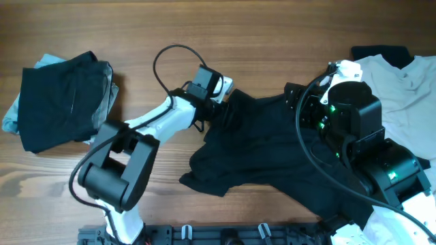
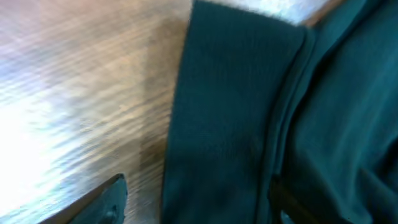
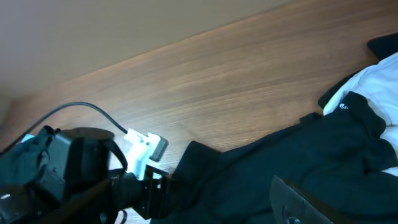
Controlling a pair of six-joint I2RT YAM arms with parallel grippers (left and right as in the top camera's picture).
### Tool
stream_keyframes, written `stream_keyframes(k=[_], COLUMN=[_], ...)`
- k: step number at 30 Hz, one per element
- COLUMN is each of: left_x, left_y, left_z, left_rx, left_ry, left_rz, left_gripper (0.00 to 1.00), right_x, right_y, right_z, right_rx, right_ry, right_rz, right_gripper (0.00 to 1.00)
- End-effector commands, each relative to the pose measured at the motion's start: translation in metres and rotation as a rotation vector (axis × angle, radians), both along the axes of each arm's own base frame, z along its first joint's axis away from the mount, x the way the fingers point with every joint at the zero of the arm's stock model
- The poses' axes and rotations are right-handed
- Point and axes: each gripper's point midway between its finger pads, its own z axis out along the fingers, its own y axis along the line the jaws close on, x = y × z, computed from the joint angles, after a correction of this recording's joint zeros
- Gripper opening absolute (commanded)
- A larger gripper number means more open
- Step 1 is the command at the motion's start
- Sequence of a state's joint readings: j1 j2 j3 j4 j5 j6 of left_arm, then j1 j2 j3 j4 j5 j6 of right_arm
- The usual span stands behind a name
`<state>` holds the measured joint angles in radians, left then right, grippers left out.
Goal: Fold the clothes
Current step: 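Grasp the black T-shirt with both grippers and drag it leftward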
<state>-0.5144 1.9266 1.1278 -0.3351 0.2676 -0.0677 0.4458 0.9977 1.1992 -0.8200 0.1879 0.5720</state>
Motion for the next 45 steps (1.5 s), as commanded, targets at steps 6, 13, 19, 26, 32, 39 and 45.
stream_keyframes(k=[6, 13, 19, 26, 32, 39, 45], left_x=[0.013, 0.068, 0.053, 0.068, 0.092, 0.121, 0.116], left_y=[0.020, 0.228, 0.289, 0.176, 0.087, 0.069, 0.075], left_z=[-0.006, 0.082, 0.135, 0.163, 0.111, 0.021, -0.013], left_rx=[0.111, 0.305, 0.209, -0.091, -0.063, -0.027, 0.040], left_ry=[-0.042, -0.175, -0.217, -0.293, -0.363, -0.342, -0.306], left_rz=[0.104, 0.774, 0.925, 0.439, 0.140, 0.126, 0.094], left_gripper=[0.04, 0.04, 0.21, 0.53, 0.58, 0.61, 0.51], right_x=[0.004, 0.010, 0.027, 0.040, 0.035, 0.027, 0.025], right_y=[-0.015, -0.014, -0.006, 0.005, 0.008, 0.011, 0.010], right_z=[0.007, -0.005, -0.044, -0.048, -0.055, -0.063, -0.065], right_rx=[-0.038, -0.063, -0.123, -0.123, -0.120, -0.114, -0.119], right_ry=[-0.032, 0.009, 0.129, 0.120, 0.156, 0.199, 0.210], right_rz=[-0.076, -0.084, -0.083, -0.044, -0.018, 0.006, 0.006], right_gripper=[0.86, 0.86, 0.86, 0.86, 0.87, 0.88, 0.88])
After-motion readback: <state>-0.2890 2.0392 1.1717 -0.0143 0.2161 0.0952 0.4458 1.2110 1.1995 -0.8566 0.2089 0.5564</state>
